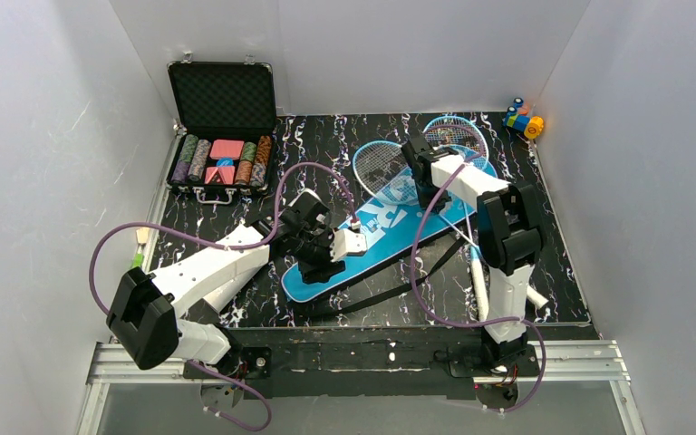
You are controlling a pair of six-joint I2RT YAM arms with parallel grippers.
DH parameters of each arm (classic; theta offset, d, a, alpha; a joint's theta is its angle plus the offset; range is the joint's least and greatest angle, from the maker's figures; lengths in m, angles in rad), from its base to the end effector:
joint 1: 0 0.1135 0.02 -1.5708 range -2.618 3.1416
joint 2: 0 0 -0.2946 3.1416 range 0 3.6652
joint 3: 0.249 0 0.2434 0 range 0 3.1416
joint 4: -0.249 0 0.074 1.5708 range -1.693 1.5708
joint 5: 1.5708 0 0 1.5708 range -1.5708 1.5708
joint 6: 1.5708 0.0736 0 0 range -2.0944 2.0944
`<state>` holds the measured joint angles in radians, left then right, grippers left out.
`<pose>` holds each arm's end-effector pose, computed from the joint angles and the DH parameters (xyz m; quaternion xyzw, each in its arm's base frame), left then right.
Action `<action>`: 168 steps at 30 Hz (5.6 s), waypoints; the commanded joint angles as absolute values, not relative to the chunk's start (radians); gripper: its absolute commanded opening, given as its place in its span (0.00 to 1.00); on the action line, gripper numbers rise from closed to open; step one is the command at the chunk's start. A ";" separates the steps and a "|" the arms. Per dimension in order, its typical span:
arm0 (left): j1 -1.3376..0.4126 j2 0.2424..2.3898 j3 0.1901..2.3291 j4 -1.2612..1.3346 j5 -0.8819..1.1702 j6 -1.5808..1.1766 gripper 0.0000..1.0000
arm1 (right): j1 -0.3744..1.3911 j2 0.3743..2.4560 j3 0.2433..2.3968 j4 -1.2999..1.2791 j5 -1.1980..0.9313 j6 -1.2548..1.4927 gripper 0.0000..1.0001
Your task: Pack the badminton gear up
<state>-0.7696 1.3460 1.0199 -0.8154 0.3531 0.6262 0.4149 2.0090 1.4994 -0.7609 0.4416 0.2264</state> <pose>0.1665 -0.1968 0.2519 0.6468 0.7129 -0.1862 0.1969 0.3987 0.1412 0.1833 -0.0582 0.9635 -0.1595 0.2068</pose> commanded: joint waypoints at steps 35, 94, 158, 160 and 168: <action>-0.774 1.301 0.985 -0.792 0.374 0.618 0.49 | 0.362 2.005 1.490 -0.708 0.292 0.240 0.37; -0.774 1.268 0.953 -0.783 0.379 0.612 0.52 | 0.319 1.888 1.459 -0.615 0.296 0.161 0.53; -0.774 1.469 0.948 -0.719 0.345 0.724 0.68 | 0.176 1.761 1.288 -0.800 0.493 0.506 0.01; -0.773 1.515 0.963 -0.701 0.347 0.738 0.68 | 0.176 1.747 1.277 -0.798 0.466 0.508 0.07; -0.773 1.644 1.016 -0.662 0.367 0.736 0.60 | 0.176 1.639 1.260 -0.789 0.347 0.531 0.44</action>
